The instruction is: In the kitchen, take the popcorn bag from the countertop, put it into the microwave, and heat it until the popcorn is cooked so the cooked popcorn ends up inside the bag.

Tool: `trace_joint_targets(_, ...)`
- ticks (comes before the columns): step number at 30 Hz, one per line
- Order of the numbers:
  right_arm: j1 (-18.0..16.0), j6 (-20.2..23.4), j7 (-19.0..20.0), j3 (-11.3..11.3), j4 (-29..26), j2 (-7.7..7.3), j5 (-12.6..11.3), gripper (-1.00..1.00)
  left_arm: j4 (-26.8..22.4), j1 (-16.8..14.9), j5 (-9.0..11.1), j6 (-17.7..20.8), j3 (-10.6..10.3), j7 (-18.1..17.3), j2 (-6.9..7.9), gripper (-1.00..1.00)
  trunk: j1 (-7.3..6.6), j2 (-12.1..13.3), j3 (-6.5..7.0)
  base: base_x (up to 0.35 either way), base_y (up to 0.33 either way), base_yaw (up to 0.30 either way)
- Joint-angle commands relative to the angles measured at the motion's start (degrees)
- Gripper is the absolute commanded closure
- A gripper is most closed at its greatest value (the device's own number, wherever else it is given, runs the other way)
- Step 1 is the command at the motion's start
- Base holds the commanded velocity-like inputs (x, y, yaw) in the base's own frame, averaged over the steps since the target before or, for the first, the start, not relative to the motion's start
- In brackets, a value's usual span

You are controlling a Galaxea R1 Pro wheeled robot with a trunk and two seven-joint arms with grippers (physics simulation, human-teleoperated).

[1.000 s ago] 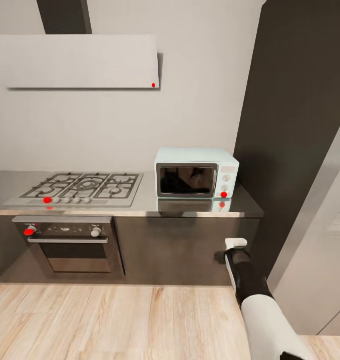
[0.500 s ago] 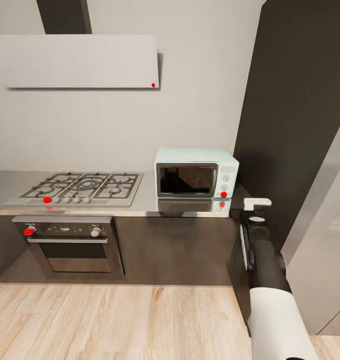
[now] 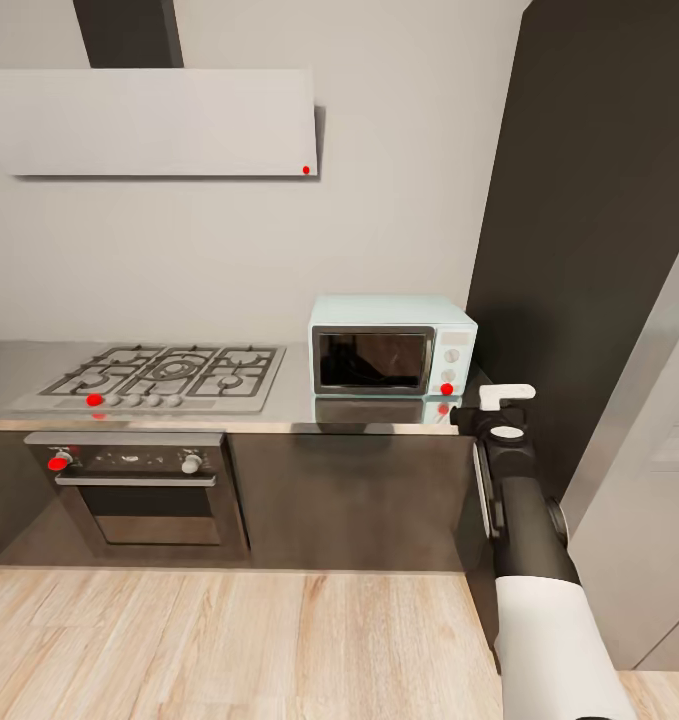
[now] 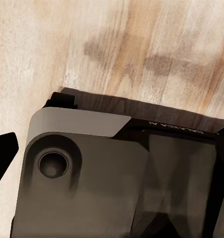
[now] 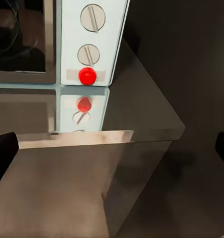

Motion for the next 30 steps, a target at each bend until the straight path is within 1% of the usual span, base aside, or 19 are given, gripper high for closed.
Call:
trace_joint_targets(1,0.0,0.6,0.0,-0.1,0.0,0.04,0.0,-1.0,0.0,0.0,0.5,0.0,0.0,-0.2,0.0,-1.0,0.0,0.0,-0.06,0.0,0.0,0.0)
trace_joint_targets(6,0.0,1.2,0.1,0.0,0.3,0.04,0.0,-1.0,0.0,0.0,0.5,0.0,0.0,-0.2,0.01,-1.0,0.0,0.0,-0.06,0.0,0.0,0.0)
trace_joint_targets(10,0.0,0.8,0.1,0.2,0.1,0.04,0.1,-1.0,0.0,0.0,0.5,0.0,0.0,-0.2,0.0,-1.0,0.0,0.0,-0.06,0.075,0.0,0.0)
trace_joint_targets(24,0.0,-0.2,0.4,0.1,0.3,0.04,-0.1,-1.0,0.0,0.0,0.4,0.1,0.0,-0.2,0.0,-1.0,0.0,0.0,-0.06,0.268,0.0,0.0)
trace_joint_targets(28,0.0,-2.8,0.5,-0.1,0.8,0.04,-0.2,-1.0,0.0,0.0,0.4,0.1,0.0,-0.2,0.0,-1.0,0.0,0.0,-0.06,0.228,0.0,0.0)
trace_joint_targets(29,0.1,-3.3,0.5,-0.1,0.8,0.04,-0.5,-1.0,0.0,0.0,0.4,0.1,0.0,-0.2,0.0,-1.0,0.0,0.0,-0.06,0.211,0.0,0.0)
trace_joint_targets(30,0.2,-3.9,0.5,-0.2,0.9,0.04,-1.5,-1.0,0.0,0.0,0.4,0.1,0.0,-0.2,0.0,-1.0,0.0,0.0,-0.06,0.191,0.0,0.0)
